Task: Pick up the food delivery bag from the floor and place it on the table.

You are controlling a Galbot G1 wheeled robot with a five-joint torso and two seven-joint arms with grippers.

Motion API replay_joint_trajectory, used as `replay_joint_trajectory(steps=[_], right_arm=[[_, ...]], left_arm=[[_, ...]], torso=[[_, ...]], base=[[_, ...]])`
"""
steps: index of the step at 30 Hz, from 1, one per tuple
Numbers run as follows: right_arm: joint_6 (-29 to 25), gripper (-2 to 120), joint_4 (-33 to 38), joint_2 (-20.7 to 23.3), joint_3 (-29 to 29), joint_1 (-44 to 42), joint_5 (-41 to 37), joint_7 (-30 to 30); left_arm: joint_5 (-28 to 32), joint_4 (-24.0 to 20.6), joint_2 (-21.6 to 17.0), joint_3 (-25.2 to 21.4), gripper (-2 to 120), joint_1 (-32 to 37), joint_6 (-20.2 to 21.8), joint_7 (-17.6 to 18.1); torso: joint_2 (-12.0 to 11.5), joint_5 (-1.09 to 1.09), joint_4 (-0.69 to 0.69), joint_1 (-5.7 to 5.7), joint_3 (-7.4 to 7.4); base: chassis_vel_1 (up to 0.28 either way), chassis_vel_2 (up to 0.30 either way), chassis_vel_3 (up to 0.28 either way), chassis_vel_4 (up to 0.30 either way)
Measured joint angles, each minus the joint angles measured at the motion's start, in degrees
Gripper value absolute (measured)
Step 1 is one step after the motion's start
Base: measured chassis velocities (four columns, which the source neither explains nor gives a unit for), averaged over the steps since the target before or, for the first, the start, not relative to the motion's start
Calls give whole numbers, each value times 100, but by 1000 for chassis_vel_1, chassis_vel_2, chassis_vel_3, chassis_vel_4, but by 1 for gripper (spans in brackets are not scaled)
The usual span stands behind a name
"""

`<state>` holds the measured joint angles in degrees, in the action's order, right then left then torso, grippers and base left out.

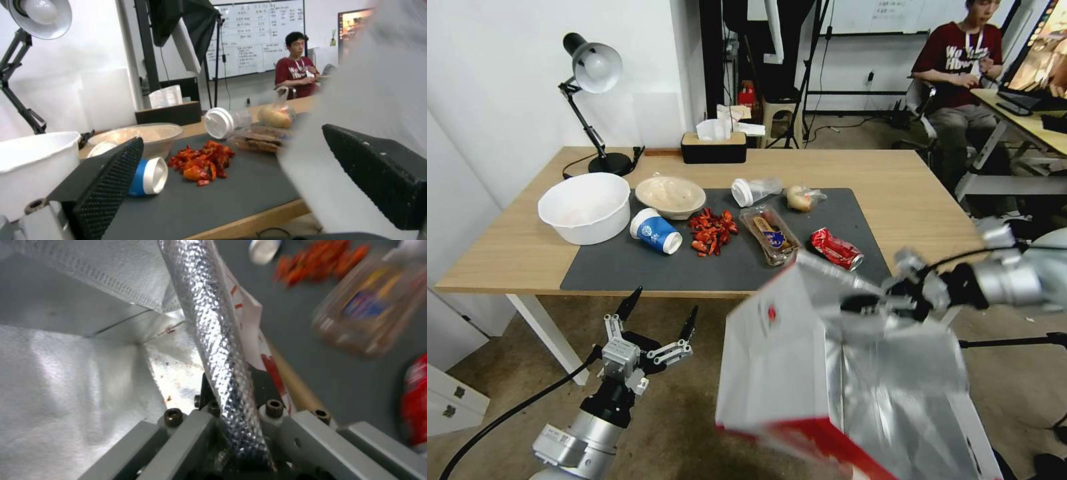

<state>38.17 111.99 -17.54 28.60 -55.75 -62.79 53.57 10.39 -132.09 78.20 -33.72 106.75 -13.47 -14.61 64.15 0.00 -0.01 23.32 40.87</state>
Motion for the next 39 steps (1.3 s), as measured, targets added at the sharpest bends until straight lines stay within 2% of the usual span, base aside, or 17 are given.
replay_joint_trajectory(steps=[4,7,8,11,12,14,16,18,19,22,23,26,27,30,31,34,39], right_arm=[[199,0,-81,-1,318,134,-655,-501],[300,0,-150,45,549,190,-1475,-1282],[300,0,-150,45,549,190,-1475,-1282],[310,0,-172,55,596,307,-2175,-2103],[310,0,-172,55,596,307,-2175,-2103],[313,0,-231,55,586,495,-2774,-2831],[313,0,-271,55,538,607,-3023,-3120],[313,0,-423,50,296,968,-3539,-3794],[313,0,-423,50,296,968,-3539,-3794],[311,0,-747,14,-247,1782,-4187,-4923],[311,0,-747,14,-247,1782,-4187,-4923],[307,0,-1198,-33,-1223,2938,-4683,-5924],[307,0,-1198,-33,-1223,2938,-4683,-5924],[305,0,-1677,-117,-2112,4019,-4826,-6454],[305,0,-1677,-117,-2112,4019,-4826,-6454],[304,0,-1987,-311,-2796,4773,-5083,-7143],[304,0,-2128,-475,-3075,4967,-5232,-7628]], left_arm=[[0,-14,0,-1,100,12,-8,5],[3,-30,-4,0,100,26,-13,7],[3,-30,-4,0,100,26,-13,7],[4,-33,-20,-4,100,36,-18,10],[4,-33,-20,-4,100,36,-18,10],[4,-37,-25,-15,100,51,-25,20],[4,-37,-25,-16,100,55,-27,22],[3,-40,-20,-17,100,59,-32,25],[3,-40,-20,-17,100,59,-32,25],[-3,-39,-10,-10,100,61,-37,27],[-3,-39,-10,-10,100,61,-37,27],[-10,-19,-12,-7,100,62,-47,30],[-10,-19,-12,-7,100,62,-47,30],[-7,2,-28,-12,100,59,-51,44],[-7,2,-28,-12,100,59,-51,44],[3,13,-44,-26,100,55,-52,50],[14,29,-50,-37,100,42,-51,58]], torso=[[-2,-2,1,-2,-2],[-4,0,0,-2,-2],[-4,0,0,-2,-2],[-5,0,1,-4,-4],[-5,0,1,-4,-4],[-8,1,0,-4,-4],[-8,0,0,-4,-4],[-8,0,1,-4,-5],[-8,0,1,-4,-5],[-9,0,0,-4,-5],[-9,0,0,-4,-5],[-9,0,2,-5,-6],[-9,0,2,-5,-6],[-11,-1,0,-4,-5],[-11,-1,0,-4,-5],[-11,-1,1,-5,-6],[-12,0,2,-5,-6]], base=[[0,0,0,0],[0,0,0,0],[0,0,0,0],[0,0,0,0],[0,0,0,0],[0,0,0,0],[0,0,0,0],[0,0,0,0],[0,0,0,0],[0,0,0,0],[0,0,0,0],[0,0,0,0],[0,0,0,0],[0,0,0,0],[0,0,0,0],[0,0,0,0],[0,0,0,0]])
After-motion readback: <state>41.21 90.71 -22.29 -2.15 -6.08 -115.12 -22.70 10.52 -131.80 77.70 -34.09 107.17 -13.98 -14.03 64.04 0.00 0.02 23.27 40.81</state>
